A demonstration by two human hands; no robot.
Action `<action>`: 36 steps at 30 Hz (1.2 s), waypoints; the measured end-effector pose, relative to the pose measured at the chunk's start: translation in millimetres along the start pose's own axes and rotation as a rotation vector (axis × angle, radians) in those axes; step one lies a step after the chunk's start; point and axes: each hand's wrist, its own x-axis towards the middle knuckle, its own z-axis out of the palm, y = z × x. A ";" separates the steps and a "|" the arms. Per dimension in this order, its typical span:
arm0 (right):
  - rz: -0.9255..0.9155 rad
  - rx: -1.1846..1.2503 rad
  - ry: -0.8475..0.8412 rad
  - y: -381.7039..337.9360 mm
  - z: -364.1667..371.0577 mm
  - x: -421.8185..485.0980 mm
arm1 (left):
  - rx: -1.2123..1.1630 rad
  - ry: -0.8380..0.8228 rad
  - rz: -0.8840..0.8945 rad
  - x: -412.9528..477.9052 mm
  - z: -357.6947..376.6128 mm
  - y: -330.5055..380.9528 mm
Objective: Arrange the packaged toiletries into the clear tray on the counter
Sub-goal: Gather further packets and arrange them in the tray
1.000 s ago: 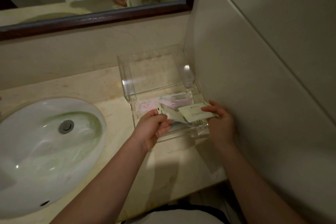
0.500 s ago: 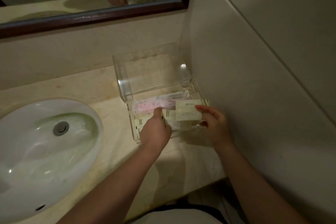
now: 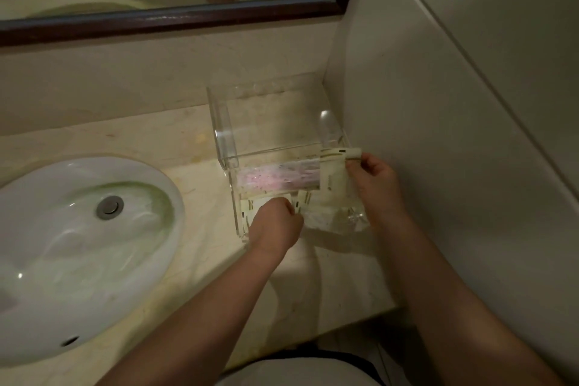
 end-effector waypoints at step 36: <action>-0.790 -0.808 -0.529 28.7 201.8 -86.9 | -0.253 0.475 -0.141 -64.5 -111.5 -155.6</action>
